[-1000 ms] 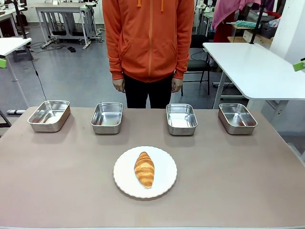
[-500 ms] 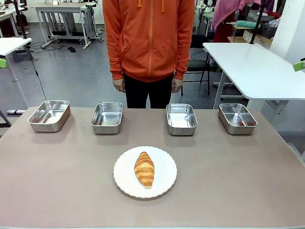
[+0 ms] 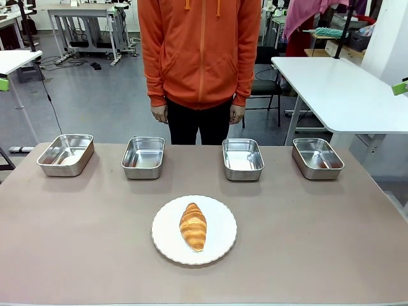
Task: Place the bread in the container.
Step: Place the Butter Roll into the Airtight Container indicated by the human.
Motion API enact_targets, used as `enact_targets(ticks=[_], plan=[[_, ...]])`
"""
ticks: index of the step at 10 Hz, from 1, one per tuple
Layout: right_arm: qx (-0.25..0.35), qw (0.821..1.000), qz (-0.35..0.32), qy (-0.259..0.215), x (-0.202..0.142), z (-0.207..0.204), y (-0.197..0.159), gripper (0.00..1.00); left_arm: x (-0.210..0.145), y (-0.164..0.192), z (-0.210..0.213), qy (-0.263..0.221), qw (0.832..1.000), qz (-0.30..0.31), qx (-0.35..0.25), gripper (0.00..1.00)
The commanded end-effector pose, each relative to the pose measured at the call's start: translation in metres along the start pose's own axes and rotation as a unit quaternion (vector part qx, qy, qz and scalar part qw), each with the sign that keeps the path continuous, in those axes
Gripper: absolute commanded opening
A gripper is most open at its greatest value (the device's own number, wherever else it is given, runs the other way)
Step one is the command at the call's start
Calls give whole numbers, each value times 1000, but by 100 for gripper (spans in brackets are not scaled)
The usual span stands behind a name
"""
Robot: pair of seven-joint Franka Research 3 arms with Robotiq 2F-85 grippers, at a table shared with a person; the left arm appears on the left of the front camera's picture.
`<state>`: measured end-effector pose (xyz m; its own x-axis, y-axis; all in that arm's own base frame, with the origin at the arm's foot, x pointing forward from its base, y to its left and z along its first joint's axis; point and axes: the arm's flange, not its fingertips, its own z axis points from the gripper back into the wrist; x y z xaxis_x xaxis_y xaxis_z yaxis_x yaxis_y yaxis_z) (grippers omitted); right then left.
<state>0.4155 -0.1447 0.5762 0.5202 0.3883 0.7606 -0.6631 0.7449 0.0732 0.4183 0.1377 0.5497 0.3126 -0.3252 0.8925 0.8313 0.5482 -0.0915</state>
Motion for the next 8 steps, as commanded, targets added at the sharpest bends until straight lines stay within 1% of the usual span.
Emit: enact_targets(ticks=[1, 8], plan=[[4, 1000, 1, -11, 1, -1, 0, 100, 0, -1, 0, -2, 1000, -4, -2, 100], [4, 1000, 1, -11, 1, -1, 0, 100, 0, -1, 0, -2, 1000, -4, -2, 100]])
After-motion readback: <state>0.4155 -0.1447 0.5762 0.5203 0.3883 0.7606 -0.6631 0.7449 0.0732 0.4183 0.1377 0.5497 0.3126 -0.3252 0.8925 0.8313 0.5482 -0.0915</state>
